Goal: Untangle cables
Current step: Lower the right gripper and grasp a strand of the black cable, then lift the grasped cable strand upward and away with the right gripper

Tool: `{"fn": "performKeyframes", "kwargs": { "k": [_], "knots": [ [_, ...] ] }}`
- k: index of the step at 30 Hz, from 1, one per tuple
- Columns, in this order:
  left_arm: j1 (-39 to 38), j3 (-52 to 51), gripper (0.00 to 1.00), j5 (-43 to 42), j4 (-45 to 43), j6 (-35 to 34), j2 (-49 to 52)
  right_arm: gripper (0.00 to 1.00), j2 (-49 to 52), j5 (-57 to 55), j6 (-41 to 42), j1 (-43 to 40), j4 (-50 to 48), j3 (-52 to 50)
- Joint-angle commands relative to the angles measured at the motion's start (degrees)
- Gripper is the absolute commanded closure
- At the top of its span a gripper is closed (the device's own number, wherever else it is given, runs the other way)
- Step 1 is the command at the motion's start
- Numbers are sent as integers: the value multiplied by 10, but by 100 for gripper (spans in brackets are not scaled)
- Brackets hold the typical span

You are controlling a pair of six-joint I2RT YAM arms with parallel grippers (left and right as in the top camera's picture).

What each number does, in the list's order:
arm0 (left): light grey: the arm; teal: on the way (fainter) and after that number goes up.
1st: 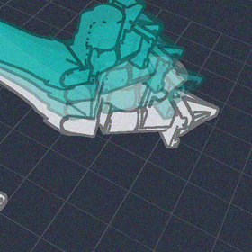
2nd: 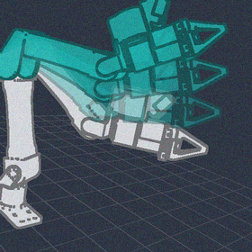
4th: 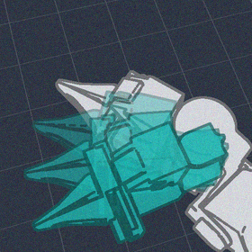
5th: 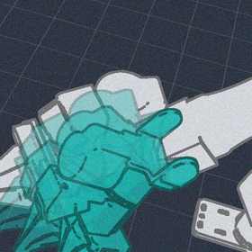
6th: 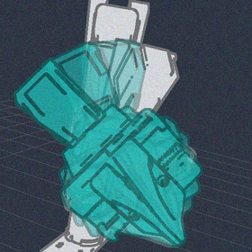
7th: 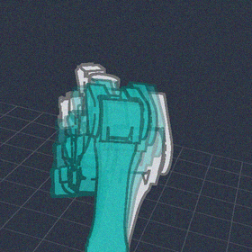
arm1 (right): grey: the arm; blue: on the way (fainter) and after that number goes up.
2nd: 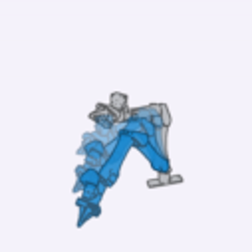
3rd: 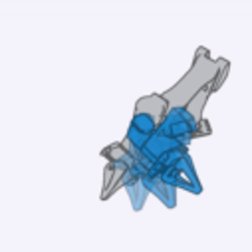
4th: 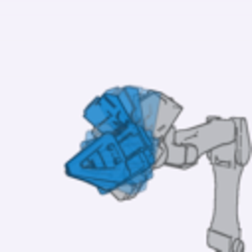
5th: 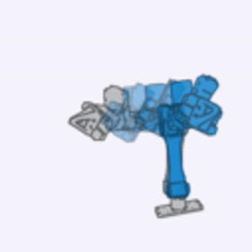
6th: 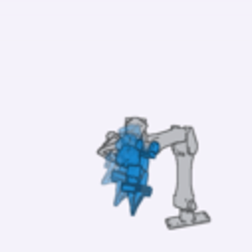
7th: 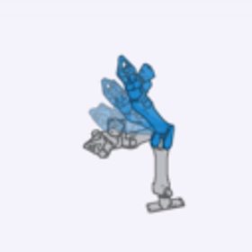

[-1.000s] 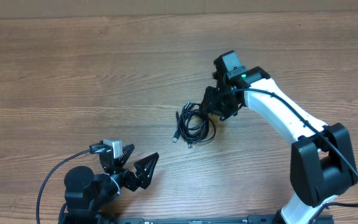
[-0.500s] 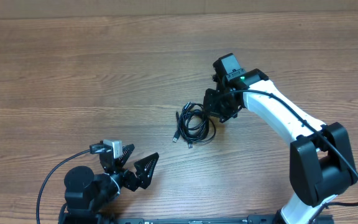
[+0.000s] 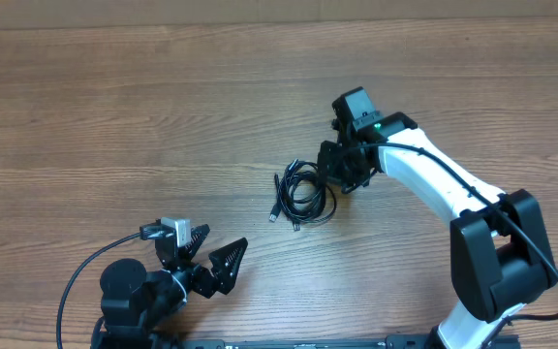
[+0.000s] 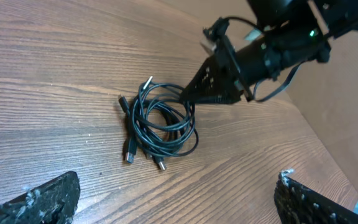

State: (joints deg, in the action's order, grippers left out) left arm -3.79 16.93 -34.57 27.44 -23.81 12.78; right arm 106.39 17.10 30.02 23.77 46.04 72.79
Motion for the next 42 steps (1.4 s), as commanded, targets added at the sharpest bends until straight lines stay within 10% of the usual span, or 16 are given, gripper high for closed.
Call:
{"fn": "performKeyframes", "kwargs": {
  "k": [1, 24, 42],
  "knots": [
    [-3, 12, 0, -9, -2, 9, 1, 96, 2, -3, 2, 3, -6, -16],
    [-3, 12, 0, -10, 26, 9, 1, 96, -40, 167, 2, 4, 204, 332],
    [-3, 12, 1, -11, 42, -28, 1, 96, -85, 302, 42, 9, 142, 448]
  ]
}}
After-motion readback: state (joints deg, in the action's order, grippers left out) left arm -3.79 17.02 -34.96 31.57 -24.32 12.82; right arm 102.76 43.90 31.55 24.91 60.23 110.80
